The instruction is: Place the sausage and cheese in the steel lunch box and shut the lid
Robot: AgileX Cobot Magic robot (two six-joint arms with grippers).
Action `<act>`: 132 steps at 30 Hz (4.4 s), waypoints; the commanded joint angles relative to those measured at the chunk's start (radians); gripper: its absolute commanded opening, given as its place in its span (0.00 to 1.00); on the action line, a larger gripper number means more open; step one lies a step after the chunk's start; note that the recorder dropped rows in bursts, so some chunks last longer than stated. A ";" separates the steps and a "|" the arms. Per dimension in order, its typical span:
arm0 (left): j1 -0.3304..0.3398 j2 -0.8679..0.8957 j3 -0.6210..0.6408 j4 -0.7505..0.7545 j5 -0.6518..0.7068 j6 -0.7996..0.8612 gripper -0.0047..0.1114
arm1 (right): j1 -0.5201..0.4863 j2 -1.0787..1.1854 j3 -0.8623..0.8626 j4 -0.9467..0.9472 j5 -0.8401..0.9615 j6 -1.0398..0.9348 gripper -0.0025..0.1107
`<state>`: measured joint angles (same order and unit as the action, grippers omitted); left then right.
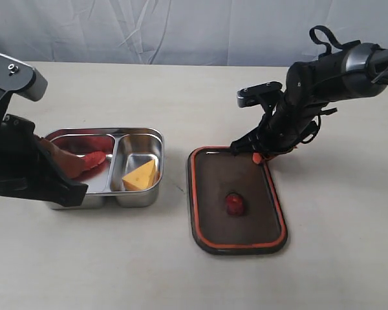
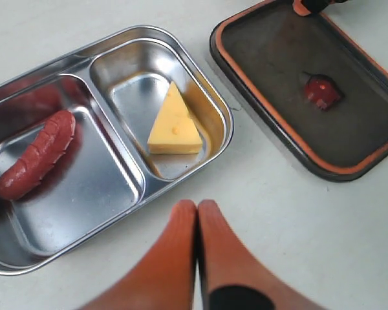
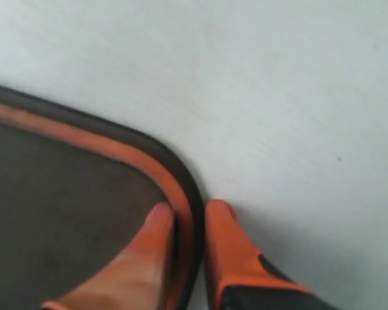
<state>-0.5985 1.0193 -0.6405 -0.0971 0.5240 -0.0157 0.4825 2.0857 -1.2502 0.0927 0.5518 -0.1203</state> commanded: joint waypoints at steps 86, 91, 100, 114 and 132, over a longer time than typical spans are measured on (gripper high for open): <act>-0.002 -0.006 0.006 -0.989 -0.276 0.734 0.04 | -0.004 -0.473 -0.002 0.788 0.210 -0.580 0.02; -0.002 -0.006 0.006 -0.959 -0.290 0.734 0.04 | -0.004 -0.475 -0.002 0.781 0.214 -0.601 0.33; -0.002 -0.006 -0.022 -0.656 -0.373 0.734 0.04 | -0.006 -0.552 -0.002 0.716 0.135 -0.556 0.43; 0.051 -0.006 -0.034 0.383 -0.259 0.716 0.04 | -0.006 -0.877 0.000 0.413 0.254 -0.241 0.43; 0.048 0.079 0.134 0.768 -0.411 0.704 0.04 | -0.004 -0.914 0.111 0.451 0.322 -0.247 0.43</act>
<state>-0.5510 1.0749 -0.5133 0.6622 0.1359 0.6966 0.4825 1.1790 -1.1485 0.5416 0.8831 -0.3633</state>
